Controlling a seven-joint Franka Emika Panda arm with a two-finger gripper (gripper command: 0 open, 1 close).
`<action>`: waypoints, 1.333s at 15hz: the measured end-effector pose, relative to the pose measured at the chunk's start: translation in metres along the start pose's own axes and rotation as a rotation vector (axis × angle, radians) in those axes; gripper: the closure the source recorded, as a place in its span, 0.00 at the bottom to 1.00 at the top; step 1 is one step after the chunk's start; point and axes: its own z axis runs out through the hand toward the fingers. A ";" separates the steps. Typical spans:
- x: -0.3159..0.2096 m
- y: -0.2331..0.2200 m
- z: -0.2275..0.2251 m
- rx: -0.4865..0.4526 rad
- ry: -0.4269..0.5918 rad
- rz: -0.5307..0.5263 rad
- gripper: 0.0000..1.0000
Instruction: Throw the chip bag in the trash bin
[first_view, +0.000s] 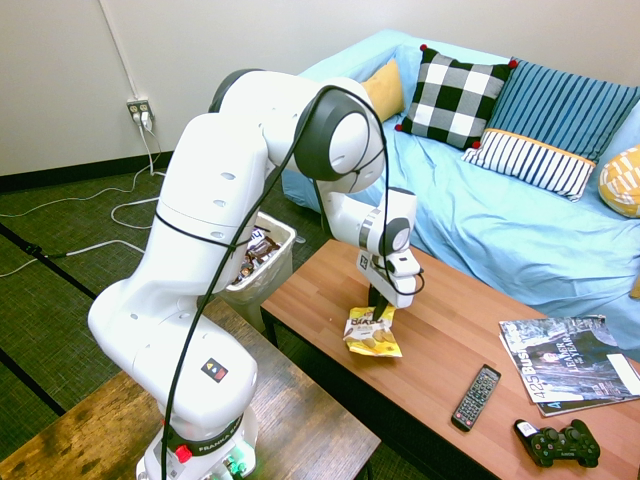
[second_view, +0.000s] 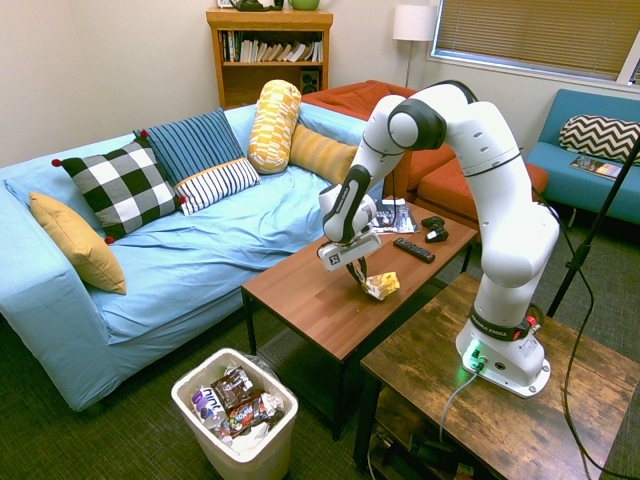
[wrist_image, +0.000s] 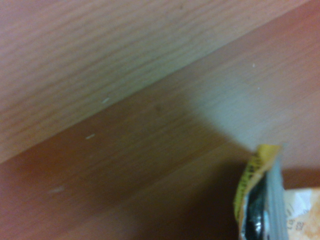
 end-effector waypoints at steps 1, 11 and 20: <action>0.001 0.000 -0.006 0.011 0.004 0.001 1.00; -0.218 0.026 -0.231 0.303 0.184 -0.232 1.00; -0.485 -0.048 -0.146 0.289 0.374 -0.497 1.00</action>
